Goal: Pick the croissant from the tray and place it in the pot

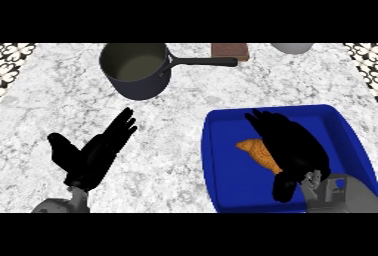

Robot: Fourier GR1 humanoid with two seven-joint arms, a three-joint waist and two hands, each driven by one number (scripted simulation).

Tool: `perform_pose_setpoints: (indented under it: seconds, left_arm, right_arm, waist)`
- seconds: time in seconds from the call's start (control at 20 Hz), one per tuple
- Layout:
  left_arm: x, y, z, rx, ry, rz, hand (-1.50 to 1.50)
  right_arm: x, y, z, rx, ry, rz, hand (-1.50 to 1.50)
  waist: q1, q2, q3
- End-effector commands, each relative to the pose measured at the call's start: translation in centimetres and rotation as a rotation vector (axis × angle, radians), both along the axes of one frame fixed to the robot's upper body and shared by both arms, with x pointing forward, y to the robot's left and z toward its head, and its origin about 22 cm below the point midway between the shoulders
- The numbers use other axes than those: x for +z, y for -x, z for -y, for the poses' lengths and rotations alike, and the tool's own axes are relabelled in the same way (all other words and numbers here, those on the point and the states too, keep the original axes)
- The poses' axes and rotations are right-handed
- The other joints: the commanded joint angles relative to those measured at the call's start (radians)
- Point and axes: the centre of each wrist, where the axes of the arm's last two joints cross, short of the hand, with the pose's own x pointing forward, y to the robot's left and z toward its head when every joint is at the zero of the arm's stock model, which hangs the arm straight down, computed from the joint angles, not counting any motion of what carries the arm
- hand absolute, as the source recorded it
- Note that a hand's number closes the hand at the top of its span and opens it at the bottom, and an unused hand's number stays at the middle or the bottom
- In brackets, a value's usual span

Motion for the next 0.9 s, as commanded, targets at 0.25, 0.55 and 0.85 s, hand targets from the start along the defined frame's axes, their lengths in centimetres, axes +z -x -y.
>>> perform_pose_setpoints:
  seconds: [0.25, 0.55, 0.85]
  left_arm:
    - [1.5, 0.2, 1.2, 0.003, -0.013, 0.012, 0.0]
    - [0.9, 0.1, -1.4, 0.003, -0.007, -0.004, 0.0]
    - [-0.3, 1.3, 0.0, 0.011, -0.004, -0.014, 0.0]
  right_arm:
    - [-0.7, -1.2, 0.4, -0.007, 0.045, -0.004, -1.5]
    - [-5.4, -1.0, 3.1, -0.015, 0.058, -0.012, -1.5]
    - [-6.9, -0.7, 2.5, -0.041, 0.069, 0.011, -1.5]
  waist:
    - [0.001, 0.0, 0.0]
    - [0.0, 0.001, 0.0]
    - [0.001, 0.0, 0.0]
